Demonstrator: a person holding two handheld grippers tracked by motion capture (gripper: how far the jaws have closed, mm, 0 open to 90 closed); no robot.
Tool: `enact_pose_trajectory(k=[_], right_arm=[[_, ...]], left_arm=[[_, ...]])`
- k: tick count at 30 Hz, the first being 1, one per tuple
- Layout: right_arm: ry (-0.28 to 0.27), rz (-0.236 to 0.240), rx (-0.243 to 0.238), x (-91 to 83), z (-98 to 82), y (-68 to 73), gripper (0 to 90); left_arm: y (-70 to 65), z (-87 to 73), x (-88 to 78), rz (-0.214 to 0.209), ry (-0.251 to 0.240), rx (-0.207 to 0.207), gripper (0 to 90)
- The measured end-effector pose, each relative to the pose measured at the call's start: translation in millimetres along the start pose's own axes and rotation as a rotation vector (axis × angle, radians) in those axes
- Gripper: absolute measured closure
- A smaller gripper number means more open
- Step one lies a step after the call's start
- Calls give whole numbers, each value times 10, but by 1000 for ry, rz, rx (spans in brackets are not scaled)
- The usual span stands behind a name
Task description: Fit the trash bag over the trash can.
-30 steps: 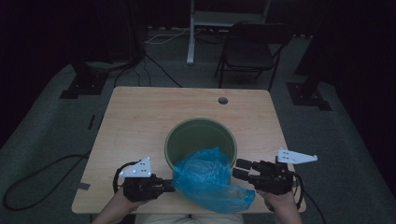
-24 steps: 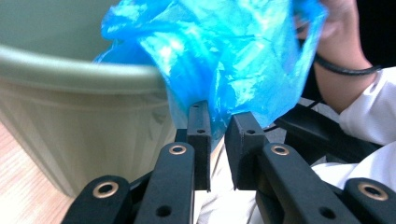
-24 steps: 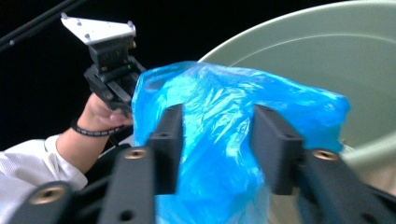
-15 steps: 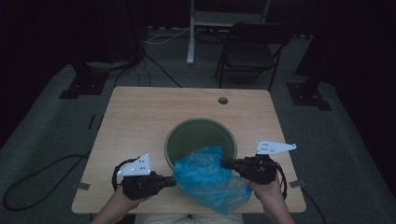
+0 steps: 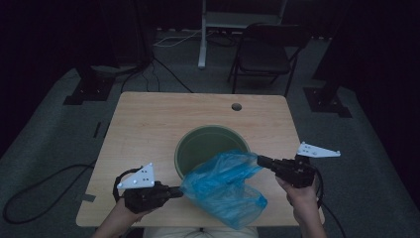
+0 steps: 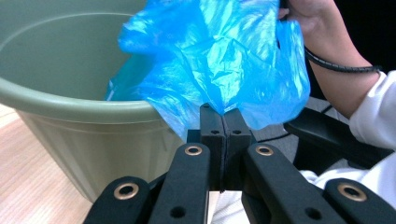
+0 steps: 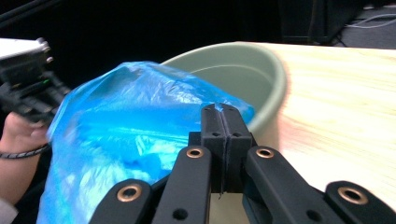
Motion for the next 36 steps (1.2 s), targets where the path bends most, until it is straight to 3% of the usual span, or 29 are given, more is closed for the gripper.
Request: enact_pose_trajectory(k=[6,10,13,18,23,27,30,32,34,35,36], right_arm=[[-3,29,67,19,-24,-192,900],[-18,63,92,83,73,-274,887],[-36,51,97,123,214,-291,763],[-75,55,71,40,306,-102,618],[-108,61,41,-129,267,107,550],[-159,-9,-12,-396,268,223,505],[-192,-33,-6,-516,296,205,507],[-187,18,9,-548,250,283,501],[-143,80,10,-438,157,395,488],[-143,80,10,-438,157,395,488],[-106,114,11,-354,101,451,480]], left_arm=[[6,-8,-11,-6,-16,3,900],[24,20,-20,-5,-25,-7,900],[45,56,-43,-9,-55,-23,900],[39,98,-16,-27,-66,-26,900],[25,116,33,-35,-51,-19,900],[20,128,45,-39,-50,-17,900],[26,139,43,-31,-57,-20,900],[25,143,54,-39,-55,-24,900],[28,148,71,-55,-60,-35,885],[28,148,71,-55,-60,-35,849],[33,160,87,-68,-64,-50,849]])
Point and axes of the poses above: each handheld gripper's, and its own axes: x roughly forward along the jaws, z roughly out of its top, y roughly to its left, the point moved 4 cm from there along x, roughly forward along the jaws, and after that the axes turned 10 degrees about -z, right-handed, at the moved point
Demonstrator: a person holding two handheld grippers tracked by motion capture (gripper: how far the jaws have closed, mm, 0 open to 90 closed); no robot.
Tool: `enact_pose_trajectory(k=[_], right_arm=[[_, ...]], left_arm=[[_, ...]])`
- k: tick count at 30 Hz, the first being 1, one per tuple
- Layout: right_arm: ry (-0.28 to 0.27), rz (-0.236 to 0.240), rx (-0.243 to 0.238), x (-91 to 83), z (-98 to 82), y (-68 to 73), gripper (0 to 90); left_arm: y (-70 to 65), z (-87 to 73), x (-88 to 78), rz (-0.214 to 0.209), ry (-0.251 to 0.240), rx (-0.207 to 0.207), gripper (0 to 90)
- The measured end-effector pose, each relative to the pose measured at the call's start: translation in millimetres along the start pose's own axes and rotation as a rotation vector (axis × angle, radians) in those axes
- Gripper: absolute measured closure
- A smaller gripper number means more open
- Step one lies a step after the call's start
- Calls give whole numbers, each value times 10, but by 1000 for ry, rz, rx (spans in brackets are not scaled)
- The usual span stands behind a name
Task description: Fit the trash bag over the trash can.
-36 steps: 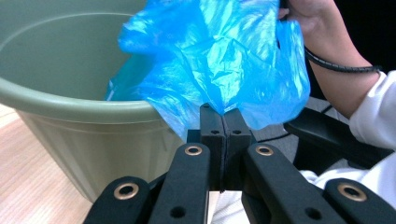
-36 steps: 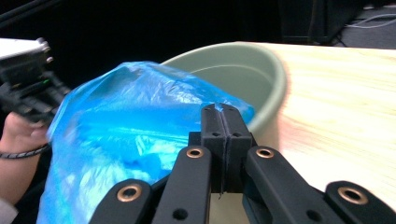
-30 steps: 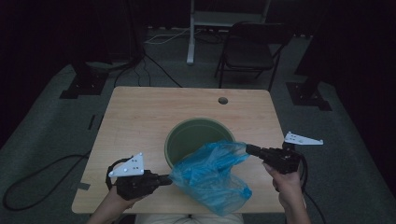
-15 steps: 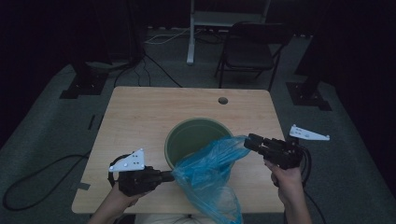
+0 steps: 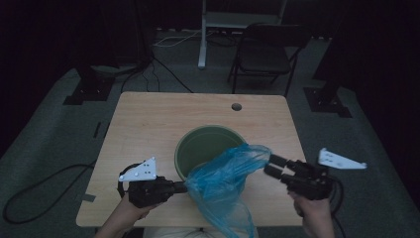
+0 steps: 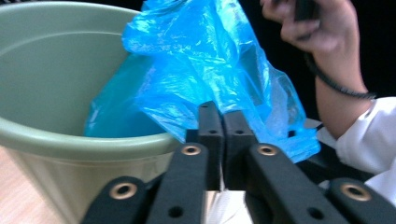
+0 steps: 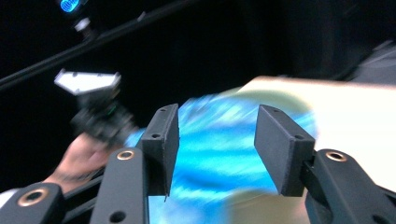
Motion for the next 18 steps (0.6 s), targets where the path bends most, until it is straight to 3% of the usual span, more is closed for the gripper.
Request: enact_pose_trajectory(k=[1,4,7,9,11,13,17,18], right_arm=[[72,50,15,198,-146,76,467],[143,104,39,416,-281,127,450],[182,157,62,597,-365,163,448],[202,192,74,664,-389,200,456],[213,196,44,698,-398,243,476],[218,209,28,712,-401,279,567],[237,204,-8,782,-408,337,636],[243,207,-15,805,-410,347,699]], left_arm=[[0,5,2,-9,4,-6,704],[-23,8,9,-19,13,-29,489],[-69,-1,5,-8,32,-32,392],[-102,-8,-8,-4,45,-25,371],[-135,-19,-30,-21,43,-27,363],[-162,-29,-34,-29,44,-26,362],[-201,-11,44,-56,62,-12,342],[-195,0,70,-54,69,-5,343]])
Point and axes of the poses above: each handheld gripper's, and its own axes: x roughly forward along the jaws, z roughly out of its top, y roughly to its left, the point moved 4 cm from there along x, roughly forward along the jaws, and after that the axes turned 10 degrees about -z, right-handed, at the moved point
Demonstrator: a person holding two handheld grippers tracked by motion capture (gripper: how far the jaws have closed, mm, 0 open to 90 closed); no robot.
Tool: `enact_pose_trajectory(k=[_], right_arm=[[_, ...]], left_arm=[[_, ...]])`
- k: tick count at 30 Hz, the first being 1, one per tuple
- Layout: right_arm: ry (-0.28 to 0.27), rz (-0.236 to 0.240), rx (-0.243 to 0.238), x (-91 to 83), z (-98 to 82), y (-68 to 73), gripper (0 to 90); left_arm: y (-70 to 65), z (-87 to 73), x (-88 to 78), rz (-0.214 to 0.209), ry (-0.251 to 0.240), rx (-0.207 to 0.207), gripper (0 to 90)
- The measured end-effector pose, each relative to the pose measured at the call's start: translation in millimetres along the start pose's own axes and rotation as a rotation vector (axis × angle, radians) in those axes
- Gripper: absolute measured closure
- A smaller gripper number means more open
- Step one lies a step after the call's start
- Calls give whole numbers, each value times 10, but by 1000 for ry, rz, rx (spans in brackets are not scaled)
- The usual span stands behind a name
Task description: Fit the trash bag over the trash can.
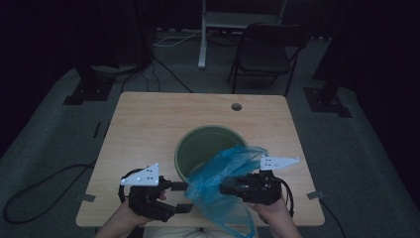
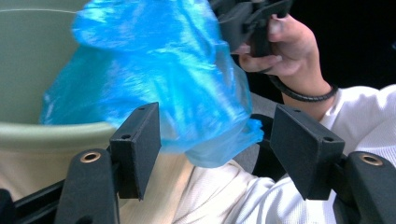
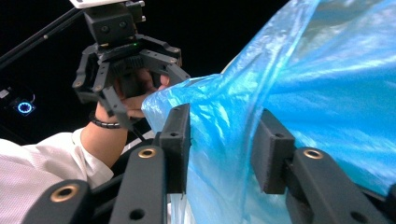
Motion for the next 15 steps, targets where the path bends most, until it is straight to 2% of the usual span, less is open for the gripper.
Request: enact_pose_trajectory(k=[1,3,4,5,7,10,15], right_arm=[[8,6,-11,27,1,7,743],[22,13,-28,76,-1,26,821],[30,18,-37,98,-6,33,855],[34,15,-42,112,-12,36,882],[40,9,-47,111,-26,23,899],[44,-12,-49,20,-65,-27,900],[-1,-86,-24,-260,-109,-165,900]], left_arm=[[16,13,27,4,7,-1,357],[64,38,70,4,-4,-13,479],[92,45,85,19,-11,-19,565],[115,50,95,30,-15,-13,702],[147,57,79,49,-30,-12,821],[174,76,-52,87,-74,-4,890],[178,54,-317,142,-127,9,891]])
Point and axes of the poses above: each handheld gripper's, and its own axes: x roughly forward along the jaws, z roughly out of its top, y roughly to its left, the point moved 4 cm from there along x, roughly forward along the jaws, and after that the axes turned 10 degrees about -z, right-handed, at the moved point
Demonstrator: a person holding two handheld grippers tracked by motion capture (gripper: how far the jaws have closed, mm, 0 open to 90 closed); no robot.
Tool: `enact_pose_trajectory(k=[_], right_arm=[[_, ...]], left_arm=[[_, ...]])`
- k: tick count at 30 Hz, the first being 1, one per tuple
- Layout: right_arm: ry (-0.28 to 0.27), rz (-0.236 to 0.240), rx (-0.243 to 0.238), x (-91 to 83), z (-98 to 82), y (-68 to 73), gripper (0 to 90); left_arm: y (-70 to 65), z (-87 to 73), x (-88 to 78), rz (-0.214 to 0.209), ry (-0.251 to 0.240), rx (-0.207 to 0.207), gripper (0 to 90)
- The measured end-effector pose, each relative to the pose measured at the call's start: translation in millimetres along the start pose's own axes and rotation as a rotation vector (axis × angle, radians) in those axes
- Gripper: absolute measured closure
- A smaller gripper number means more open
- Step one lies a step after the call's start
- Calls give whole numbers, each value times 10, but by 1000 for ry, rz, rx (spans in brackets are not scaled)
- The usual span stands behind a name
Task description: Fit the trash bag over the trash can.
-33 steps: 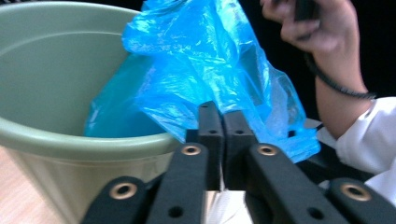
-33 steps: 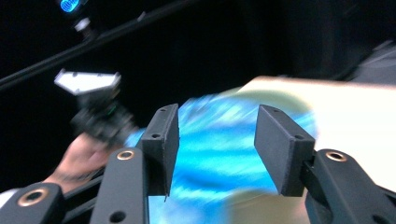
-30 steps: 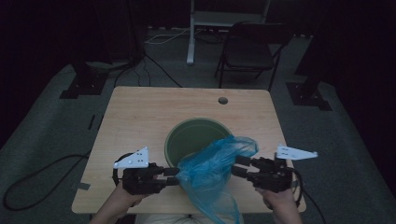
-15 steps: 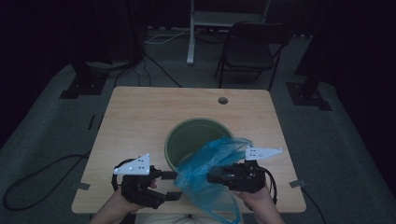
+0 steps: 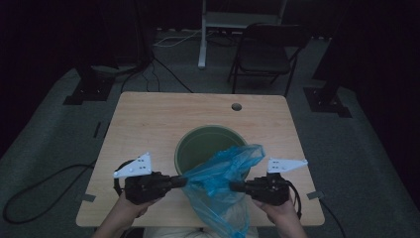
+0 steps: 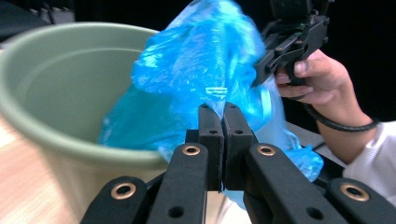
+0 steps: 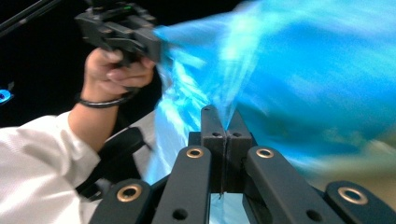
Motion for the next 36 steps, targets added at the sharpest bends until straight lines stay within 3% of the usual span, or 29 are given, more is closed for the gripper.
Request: enact_pose_trajectory(k=[6,8,9,15,18,19,25,29,32,36], right_arm=[[-61,-119,54,-323,-46,-284,900],[-76,-133,72,-381,-49,-336,900],[-104,-167,95,-491,-50,-437,900],[-133,-219,152,-631,-71,-672,900],[-144,-252,192,-693,-96,-837,900],[-149,-259,204,-707,-106,-879,900],[-141,-266,224,-703,-126,-938,893],[-141,-279,208,-707,-78,-893,730],[-145,-289,200,-731,-47,-866,687],[-174,-297,178,-837,29,-770,586]], left_arm=[[121,-106,-218,60,-35,-48,890],[147,-123,-248,79,-43,-56,890],[197,-154,-301,91,-55,-77,889],[262,-182,-351,117,-57,-86,890],[318,-202,-407,158,-72,-102,890],[316,-207,-414,146,-71,-103,890],[303,-227,-407,133,-41,-94,869],[276,-195,-402,98,-26,-70,657],[252,-171,-407,87,-17,-52,541],[242,-120,-408,108,14,-23,478]])
Point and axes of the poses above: each handheld gripper's, and its own axes: x roughly forward along the jaws, z roughly out of its top, y roughly to its left, the point moved 4 cm from there along x, roughly forward along the jaws, and after that the axes turned 10 degrees about -z, right-handed, at the moved point
